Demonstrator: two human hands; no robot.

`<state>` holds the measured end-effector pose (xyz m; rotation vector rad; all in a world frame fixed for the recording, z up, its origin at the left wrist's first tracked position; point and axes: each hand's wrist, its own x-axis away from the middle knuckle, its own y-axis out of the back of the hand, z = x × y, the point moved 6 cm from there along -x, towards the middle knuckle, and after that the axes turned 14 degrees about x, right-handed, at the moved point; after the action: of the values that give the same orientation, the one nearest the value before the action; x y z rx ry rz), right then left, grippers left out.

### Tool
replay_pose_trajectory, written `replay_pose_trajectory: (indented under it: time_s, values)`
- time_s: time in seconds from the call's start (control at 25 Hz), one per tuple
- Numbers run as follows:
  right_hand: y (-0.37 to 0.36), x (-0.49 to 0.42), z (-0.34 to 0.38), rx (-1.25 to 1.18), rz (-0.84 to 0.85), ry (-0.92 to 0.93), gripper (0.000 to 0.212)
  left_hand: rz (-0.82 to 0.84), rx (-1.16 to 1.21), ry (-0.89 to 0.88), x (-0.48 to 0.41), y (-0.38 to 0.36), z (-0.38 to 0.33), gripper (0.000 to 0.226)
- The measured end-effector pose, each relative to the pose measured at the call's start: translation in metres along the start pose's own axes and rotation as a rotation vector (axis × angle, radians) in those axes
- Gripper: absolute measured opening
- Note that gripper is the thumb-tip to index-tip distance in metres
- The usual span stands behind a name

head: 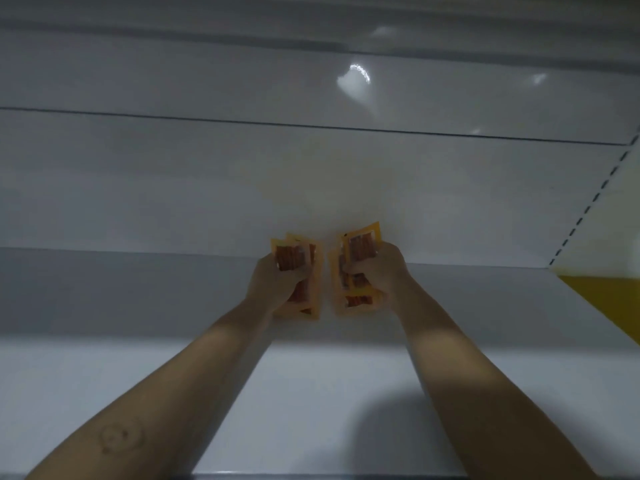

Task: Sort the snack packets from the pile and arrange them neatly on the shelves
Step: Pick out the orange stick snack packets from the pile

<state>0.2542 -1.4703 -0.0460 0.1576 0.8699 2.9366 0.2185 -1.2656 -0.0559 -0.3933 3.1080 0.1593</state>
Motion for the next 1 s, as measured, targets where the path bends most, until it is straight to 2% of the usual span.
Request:
replay_pose_trajectory:
  time_s: [0.16, 0.28, 0.44, 0.52, 0.64, 0.8, 0.88, 1.0]
  values:
    - [0.005, -0.008, -0.013, 0.008, 0.043, 0.006, 0.028, -0.067, -0.125, 0.008, 0.001, -0.012, 0.01, 0.032]
    - [0.006, -0.011, -0.019, 0.038, -0.002, 0.023, 0.027, -0.08, -0.22, 0.032, -0.006, -0.016, 0.018, 0.041]
    - [0.007, -0.013, -0.025, 0.114, -0.075, 0.014, 0.033, -0.072, -0.534, 0.055, -0.011, -0.026, 0.022, 0.073]
    - [0.01, -0.01, -0.025, 0.192, -0.126, 0.012, 0.035, -0.099, -0.655, 0.011, -0.01, -0.029, 0.021, 0.067]
    - [0.006, -0.005, -0.022, 0.249, -0.147, 0.029, 0.034, -0.113, -0.714, -0.059, -0.009, -0.03, 0.018, 0.069]
    - [0.001, -0.007, -0.025, 0.328, -0.135, 0.049, 0.04, -0.034, -0.728, -0.096, -0.01, -0.026, 0.023, 0.075]
    - [0.001, -0.01, -0.028, 0.376, -0.141, 0.052, 0.05, -0.012, -0.678, -0.123, -0.012, -0.02, 0.024, 0.08]
    - [0.002, -0.012, -0.028, 0.548, -0.173, 0.072, 0.074, -0.016, -0.638, -0.16, -0.013, -0.011, 0.019, 0.058]
